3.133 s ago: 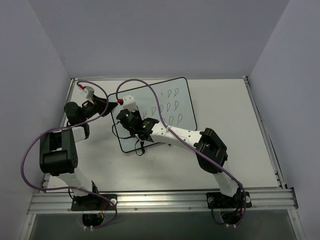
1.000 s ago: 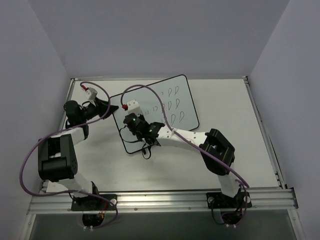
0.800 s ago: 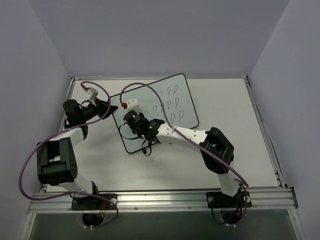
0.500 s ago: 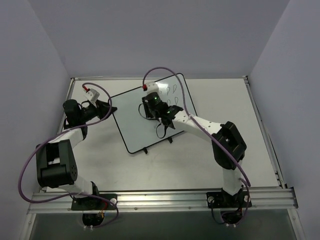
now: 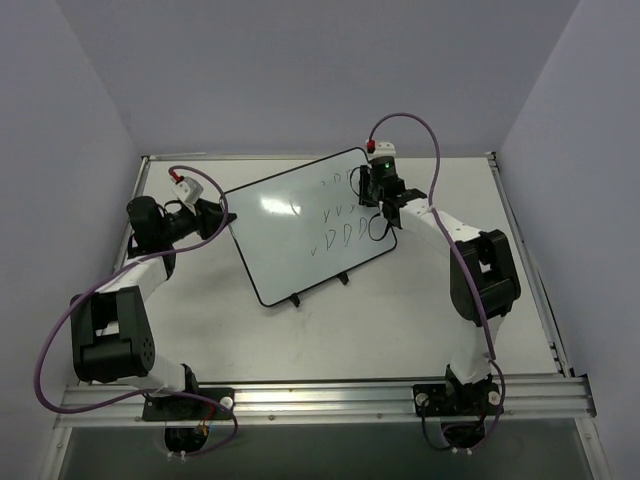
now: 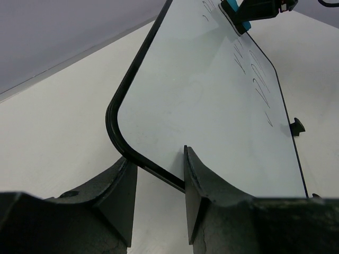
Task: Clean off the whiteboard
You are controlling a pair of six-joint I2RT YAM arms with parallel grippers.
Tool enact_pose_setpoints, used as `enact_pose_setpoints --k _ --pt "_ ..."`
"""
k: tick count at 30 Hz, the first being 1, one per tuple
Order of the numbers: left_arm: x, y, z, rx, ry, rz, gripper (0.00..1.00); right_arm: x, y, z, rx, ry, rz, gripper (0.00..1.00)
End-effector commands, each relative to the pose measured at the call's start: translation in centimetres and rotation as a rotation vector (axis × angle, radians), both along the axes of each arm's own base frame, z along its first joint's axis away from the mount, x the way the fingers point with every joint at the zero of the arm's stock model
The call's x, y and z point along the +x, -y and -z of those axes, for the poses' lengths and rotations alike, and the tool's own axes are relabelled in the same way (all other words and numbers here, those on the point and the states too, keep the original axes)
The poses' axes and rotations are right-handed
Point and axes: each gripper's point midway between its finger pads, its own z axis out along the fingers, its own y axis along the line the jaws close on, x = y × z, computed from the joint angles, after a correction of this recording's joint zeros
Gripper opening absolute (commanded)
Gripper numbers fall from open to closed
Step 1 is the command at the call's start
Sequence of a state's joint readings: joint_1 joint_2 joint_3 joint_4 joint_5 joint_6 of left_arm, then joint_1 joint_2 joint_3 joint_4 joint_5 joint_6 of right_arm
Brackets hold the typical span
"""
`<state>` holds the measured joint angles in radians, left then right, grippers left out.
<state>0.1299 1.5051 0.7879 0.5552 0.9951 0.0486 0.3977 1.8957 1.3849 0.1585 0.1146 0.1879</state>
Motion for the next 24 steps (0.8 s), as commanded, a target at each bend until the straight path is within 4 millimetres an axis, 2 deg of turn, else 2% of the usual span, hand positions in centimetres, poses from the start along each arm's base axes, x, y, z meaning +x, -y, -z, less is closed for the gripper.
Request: enact_pose_setpoints --k 1,3,5,7,8,11,15,17,20,24 --pt "-0.2 0.8 1.0 0.146 0.166 0.097 0.02 -2.9 -1.4 2.7 -0.008 -0.099 -0.095 0.00" --pt "-0.2 0.7 1.1 0.149 0.166 0.093 0.02 -3.4 -2.2 2.0 0.019 -0.091 -0.120 0.00" --pt "-0.1 0.6 1.2 0.153 0.166 0.088 0.02 -4.6 -4.8 1.3 0.049 -0.083 -0.197 0.00" --pt "-0.1 0.6 1.3 0.156 0.164 0.086 0.02 -5.8 -6.6 1.3 0.047 -0.081 -0.238 0.00" --pt "-0.1 0.6 1.5 0.158 0.159 0.085 0.02 -6.9 -8.4 0.9 0.050 -0.069 -0.263 0.00" --pt "0.1 0.4 1.5 0.163 0.162 0.080 0.02 -9.2 -11.2 0.3 0.078 -0.047 -0.316 0.00" --pt "0.1 0.4 1.5 0.166 0.161 0.081 0.02 -10.8 -12.7 -0.3 0.108 -0.013 -0.359 0.00" --pt "0.2 0.5 1.6 0.167 0.161 0.083 0.02 -10.8 -12.6 -0.2 0.103 -0.016 -0.359 0.00" --pt "0.2 0.4 1.7 0.166 0.161 0.081 0.02 -9.7 -11.1 0.7 0.065 -0.040 -0.322 0.00" --pt "0.2 0.4 1.7 0.165 0.163 0.081 0.02 -8.0 -6.8 1.3 0.018 -0.060 -0.202 0.00"
